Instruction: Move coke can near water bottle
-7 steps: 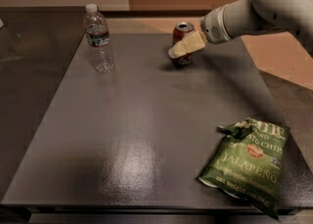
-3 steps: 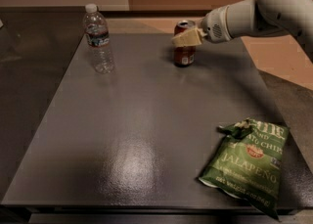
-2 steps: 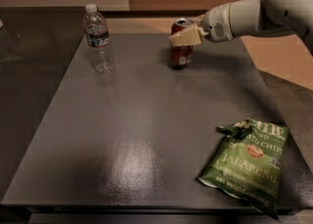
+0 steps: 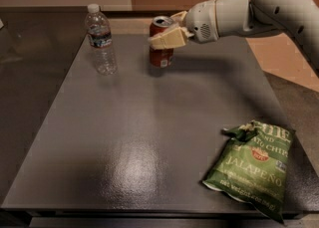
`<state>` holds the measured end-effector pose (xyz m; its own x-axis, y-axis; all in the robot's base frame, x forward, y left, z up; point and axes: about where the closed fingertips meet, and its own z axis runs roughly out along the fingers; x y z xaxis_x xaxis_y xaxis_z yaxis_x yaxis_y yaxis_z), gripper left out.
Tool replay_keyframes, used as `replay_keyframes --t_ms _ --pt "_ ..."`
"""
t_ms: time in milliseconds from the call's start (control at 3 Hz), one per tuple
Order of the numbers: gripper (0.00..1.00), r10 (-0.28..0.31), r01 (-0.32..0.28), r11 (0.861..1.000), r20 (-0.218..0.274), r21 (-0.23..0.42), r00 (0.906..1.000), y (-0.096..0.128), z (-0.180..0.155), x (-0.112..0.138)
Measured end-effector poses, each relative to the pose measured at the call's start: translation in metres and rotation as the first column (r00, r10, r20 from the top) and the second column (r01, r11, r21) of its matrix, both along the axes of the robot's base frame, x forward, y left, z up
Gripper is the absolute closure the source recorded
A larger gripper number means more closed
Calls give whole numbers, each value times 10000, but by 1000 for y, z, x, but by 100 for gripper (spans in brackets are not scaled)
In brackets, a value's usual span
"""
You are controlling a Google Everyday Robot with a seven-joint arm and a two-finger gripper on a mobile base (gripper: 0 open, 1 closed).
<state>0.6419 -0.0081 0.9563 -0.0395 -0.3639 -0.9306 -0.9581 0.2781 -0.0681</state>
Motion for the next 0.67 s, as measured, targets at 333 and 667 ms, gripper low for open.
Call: replay_keyframes --t_ms 333,667 --pt "100 647 -644 9979 397 -99 9971 32 -1 -7" --pt "100 1072 -1055 9939 579 -310 9925 55 -7 -9"
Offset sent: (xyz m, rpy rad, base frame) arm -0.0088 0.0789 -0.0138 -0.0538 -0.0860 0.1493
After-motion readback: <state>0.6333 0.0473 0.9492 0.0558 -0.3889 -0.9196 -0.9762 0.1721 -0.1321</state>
